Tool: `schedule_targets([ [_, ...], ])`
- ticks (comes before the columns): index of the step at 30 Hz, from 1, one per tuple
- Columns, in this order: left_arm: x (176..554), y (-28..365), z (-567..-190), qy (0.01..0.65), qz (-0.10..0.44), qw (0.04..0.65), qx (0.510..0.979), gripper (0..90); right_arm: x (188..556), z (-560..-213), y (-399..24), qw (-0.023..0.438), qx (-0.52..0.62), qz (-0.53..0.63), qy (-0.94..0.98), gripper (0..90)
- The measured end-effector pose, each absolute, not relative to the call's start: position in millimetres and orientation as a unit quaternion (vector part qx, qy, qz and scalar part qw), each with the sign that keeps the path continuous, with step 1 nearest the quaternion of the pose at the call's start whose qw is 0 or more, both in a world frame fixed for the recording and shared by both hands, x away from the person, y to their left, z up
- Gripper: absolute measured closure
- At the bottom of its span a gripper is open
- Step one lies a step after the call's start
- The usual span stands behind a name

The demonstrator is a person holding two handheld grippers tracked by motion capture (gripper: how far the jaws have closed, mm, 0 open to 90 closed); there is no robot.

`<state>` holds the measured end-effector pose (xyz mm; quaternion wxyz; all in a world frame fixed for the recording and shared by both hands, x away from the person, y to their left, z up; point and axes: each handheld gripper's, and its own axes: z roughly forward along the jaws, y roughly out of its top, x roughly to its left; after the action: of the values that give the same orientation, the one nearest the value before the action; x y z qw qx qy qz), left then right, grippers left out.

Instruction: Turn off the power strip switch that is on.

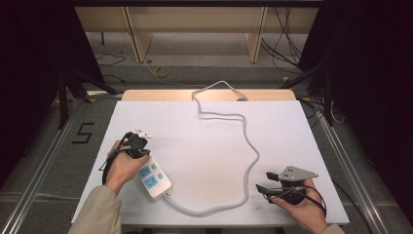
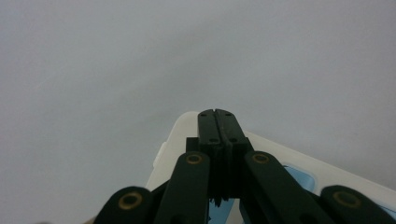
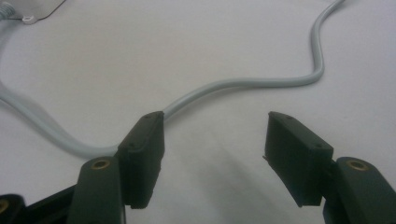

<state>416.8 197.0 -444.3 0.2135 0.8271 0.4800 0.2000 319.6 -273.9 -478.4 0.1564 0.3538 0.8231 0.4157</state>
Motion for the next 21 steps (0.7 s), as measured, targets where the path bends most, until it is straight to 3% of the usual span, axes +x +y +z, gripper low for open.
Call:
schedule_targets([
  [21, 420.4, 193.4, -445.9, 0.475, 0.186, 0.196, 0.838, 89.7, 319.7, -478.7, -273.8, 0.156, 0.353, 0.415, 0.824, 38.6],
])
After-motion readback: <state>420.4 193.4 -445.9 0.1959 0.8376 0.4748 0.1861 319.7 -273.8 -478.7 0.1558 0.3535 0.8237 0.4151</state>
